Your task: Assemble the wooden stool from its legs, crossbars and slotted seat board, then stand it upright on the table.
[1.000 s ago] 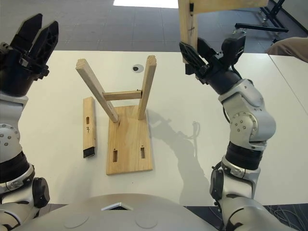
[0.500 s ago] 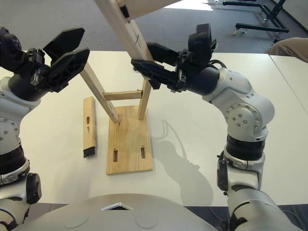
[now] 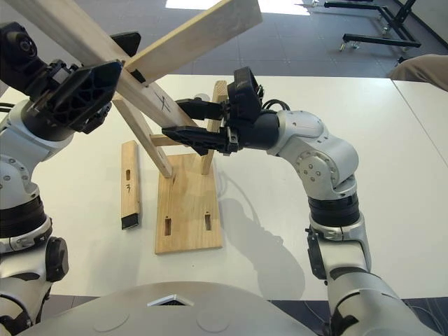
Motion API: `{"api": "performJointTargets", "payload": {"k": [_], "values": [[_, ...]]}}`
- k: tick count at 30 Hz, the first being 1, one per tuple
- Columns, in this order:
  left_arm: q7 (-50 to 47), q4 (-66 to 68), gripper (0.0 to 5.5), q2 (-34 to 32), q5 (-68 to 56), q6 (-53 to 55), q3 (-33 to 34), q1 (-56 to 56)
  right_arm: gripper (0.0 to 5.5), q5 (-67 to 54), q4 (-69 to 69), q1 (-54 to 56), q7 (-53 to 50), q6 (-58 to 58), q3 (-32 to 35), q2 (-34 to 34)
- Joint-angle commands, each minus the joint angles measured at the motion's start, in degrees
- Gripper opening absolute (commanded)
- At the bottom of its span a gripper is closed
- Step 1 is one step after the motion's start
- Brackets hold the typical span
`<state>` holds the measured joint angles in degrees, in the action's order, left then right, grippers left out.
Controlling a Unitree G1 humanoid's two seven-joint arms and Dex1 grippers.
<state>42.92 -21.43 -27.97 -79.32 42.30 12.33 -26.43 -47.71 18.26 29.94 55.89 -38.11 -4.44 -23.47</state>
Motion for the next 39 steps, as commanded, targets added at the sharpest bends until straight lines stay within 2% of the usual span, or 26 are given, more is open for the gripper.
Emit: {"api": "performJointTargets", "payload": {"k": [1, 7, 17, 31, 32, 39], "values": [[0.06, -0.07, 3.74, -0.38, -1.58, 0.72, 0.59, -0.97, 2.06, 1.23, -0.07, 0.0, 0.74, 0.94, -0.6, -0.33], [-1.13, 0.03, 3.74, -0.26, -2.96, 0.55, 1.23, -1.11, 2.06, 3.12, -1.02, -0.78, 1.51, 2.1, -1.16, -0.27], [-0.55, 0.09, 2.29, -0.69, -2.54, 0.84, 1.72, -0.01, 2.06, 2.56, -1.07, -0.93, 0.7, 2.93, -0.58, 0.99], [1.12, 0.41, 2.19, -1.88, -1.12, 0.03, 3.3, -0.02, 2.06, 4.88, -1.95, -1.2, -1.0, 0.81, -0.76, -0.58], [0.9, 0.52, 2.19, -1.71, -0.93, -0.33, 3.49, -0.08, 2.42, 5.21, -1.93, -1.27, -0.58, 0.17, -1.27, -1.38], [0.2, 2.44, 2.1, -0.69, 1.44, -2.48, 4.29, -1.37, 3.78, 3.53, -0.49, -3.11, 3.28, -3.97, -1.19, -7.19]]}}
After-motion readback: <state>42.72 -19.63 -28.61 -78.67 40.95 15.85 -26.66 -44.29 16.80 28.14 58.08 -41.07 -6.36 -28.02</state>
